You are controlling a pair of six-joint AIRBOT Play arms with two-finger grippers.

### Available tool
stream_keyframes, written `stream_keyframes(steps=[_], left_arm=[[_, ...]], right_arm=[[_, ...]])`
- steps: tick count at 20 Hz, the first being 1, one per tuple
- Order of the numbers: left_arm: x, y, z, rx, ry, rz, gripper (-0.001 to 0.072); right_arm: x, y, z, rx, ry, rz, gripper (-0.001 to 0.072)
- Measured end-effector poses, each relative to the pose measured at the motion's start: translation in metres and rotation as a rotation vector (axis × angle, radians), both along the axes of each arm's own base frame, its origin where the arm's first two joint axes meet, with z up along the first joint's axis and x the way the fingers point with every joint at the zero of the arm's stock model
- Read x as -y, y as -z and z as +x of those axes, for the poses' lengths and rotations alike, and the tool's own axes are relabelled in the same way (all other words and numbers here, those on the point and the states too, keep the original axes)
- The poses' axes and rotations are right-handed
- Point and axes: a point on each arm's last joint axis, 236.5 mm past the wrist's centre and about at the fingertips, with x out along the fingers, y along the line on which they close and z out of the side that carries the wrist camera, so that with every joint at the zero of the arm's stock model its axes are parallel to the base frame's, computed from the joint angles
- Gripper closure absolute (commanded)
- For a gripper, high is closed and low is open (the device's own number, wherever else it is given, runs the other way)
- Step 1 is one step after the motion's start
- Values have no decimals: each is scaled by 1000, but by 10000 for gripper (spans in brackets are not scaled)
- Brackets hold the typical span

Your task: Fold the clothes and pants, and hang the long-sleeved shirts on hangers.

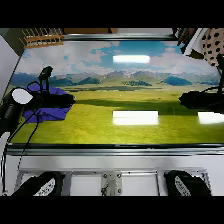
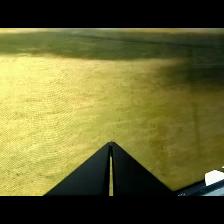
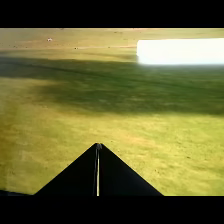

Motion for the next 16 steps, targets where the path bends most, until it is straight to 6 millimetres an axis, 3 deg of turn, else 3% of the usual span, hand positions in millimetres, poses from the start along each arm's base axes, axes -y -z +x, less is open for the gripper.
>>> stream_keyframes(steps=[5, 11, 14, 16], left_arm=[[0, 9, 1, -25, 0, 1, 701], [0, 43, 4, -117, -2, 1, 701], [2, 59, 11, -168, -21, -20, 701], [-7, 55, 24, -166, -41, -20, 701]], right_arm=[[0, 2, 0, -5, 0, 1, 686], [0, 2, 0, -6, 0, 1, 686], [0, 2, 0, -6, 0, 1, 686], [0, 2, 0, -6, 0, 1, 686]])
